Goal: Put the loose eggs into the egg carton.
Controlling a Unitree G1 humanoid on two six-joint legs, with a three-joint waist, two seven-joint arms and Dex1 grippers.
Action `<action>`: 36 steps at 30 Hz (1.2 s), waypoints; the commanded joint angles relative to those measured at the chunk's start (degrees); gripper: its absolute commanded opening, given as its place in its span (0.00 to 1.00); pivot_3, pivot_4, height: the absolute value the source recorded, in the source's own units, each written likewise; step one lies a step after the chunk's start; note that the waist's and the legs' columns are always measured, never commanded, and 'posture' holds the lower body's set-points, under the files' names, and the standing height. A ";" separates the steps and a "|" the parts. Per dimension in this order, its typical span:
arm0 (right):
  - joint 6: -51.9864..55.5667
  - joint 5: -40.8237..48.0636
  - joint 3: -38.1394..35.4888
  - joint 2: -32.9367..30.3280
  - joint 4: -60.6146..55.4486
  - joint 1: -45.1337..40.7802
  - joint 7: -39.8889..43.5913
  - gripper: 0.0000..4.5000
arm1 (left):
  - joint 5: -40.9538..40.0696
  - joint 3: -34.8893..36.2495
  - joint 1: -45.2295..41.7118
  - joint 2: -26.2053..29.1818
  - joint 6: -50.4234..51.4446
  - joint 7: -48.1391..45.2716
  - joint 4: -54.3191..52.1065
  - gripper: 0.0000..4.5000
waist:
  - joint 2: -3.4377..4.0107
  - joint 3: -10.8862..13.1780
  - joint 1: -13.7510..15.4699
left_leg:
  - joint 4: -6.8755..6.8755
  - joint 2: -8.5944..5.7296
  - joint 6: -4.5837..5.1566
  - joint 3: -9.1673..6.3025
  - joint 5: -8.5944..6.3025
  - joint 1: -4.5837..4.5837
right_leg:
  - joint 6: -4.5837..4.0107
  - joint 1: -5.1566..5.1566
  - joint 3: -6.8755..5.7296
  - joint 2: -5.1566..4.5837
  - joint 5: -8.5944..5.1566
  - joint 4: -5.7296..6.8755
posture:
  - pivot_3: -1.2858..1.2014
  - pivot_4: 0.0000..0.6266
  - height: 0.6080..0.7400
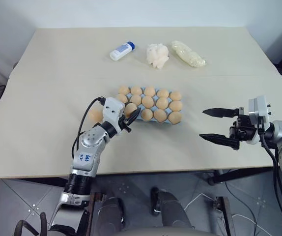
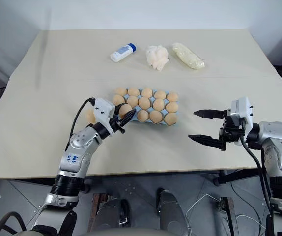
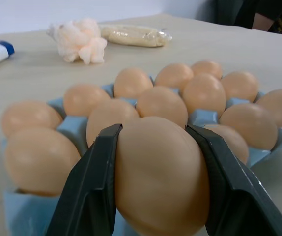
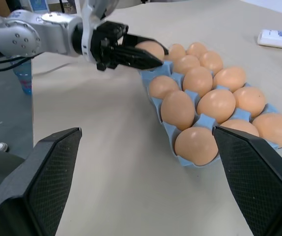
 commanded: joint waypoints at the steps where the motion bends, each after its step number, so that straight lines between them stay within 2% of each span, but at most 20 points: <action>1: -1.04 0.74 -2.51 0.11 -1.37 0.34 -0.49 1.00 | 0.06 -0.25 -1.82 -0.57 -2.68 -0.67 -0.16 0.38 | 0.00 0.00 0.00 | 0.00 0.00 0.00 0.00 0.00 0.00 | 0.00 0.00 -0.01 0.00 0.00 0.00 | 0.52 0.24 1.00; 2: -1.07 0.74 -2.51 0.11 -1.44 0.41 -0.57 1.00 | -0.21 -0.25 -1.97 -0.72 -2.99 -1.01 -0.05 0.54 | 0.00 0.00 -0.04 | 0.00 0.00 0.00 0.00 0.00 0.00 | 0.00 0.00 -0.01 0.01 0.00 0.00 | 0.52 0.24 1.00; 9: -1.12 0.85 -2.72 -0.12 -1.69 0.88 -0.84 1.00 | -1.31 -0.11 -0.17 0.08 0.55 -2.27 -4.90 1.00 | 0.00 0.00 -0.09 | 0.01 0.00 0.00 0.01 0.00 0.01 | 0.00 0.00 -0.01 0.01 0.00 0.03 | 0.52 0.24 1.00; 15: -0.88 1.21 -2.62 0.02 -1.67 0.34 -0.42 1.00 | -2.68 1.06 3.68 3.19 2.40 -4.01 -13.55 1.00 | 0.00 0.00 -0.11 | 0.00 0.02 -0.01 0.00 0.00 0.01 | 0.00 -0.01 0.00 0.02 0.00 0.03 | 0.52 0.24 1.00; 18: -0.94 0.92 -2.09 0.22 -0.98 -0.30 -0.07 1.00 | -7.16 2.65 7.56 6.40 4.71 -8.16 -18.98 1.00 | 0.01 -0.01 -0.29 | 0.00 0.03 -0.01 0.02 -0.01 0.04 | -0.01 -0.01 0.02 0.02 -0.01 0.06 | 0.52 0.24 1.00; 24: -1.25 0.63 -1.09 1.05 0.63 -1.74 1.06 1.00 | -16.94 10.66 17.64 13.76 7.02 -15.18 -25.40 1.00 | 0.02 0.00 -0.21 | 0.00 0.07 -0.05 0.03 -0.02 0.07 | -0.12 -0.05 -0.01 0.03 -0.07 0.15 | 0.52 0.24 1.00; 31: -2.47 1.05 -0.95 2.36 3.42 -3.06 4.09 1.00 | -20.38 21.77 25.32 17.50 6.98 -14.59 -22.64 1.00 | 0.03 0.01 -0.21 | 0.00 0.05 -0.31 0.02 -0.19 0.06 | -0.33 -0.04 0.01 -0.02 -0.19 0.04 | 0.52 0.24 1.00; 36: -4.42 0.78 -0.74 2.82 6.42 -4.51 6.76 1.00 | -20.73 25.99 27.51 17.91 6.68 -13.66 -20.25 1.00 | 0.03 0.01 -0.21 | 0.00 0.07 -0.33 0.03 -0.22 0.06 | -0.38 -0.04 0.00 -0.02 -0.22 0.04 | 0.52 0.24 1.00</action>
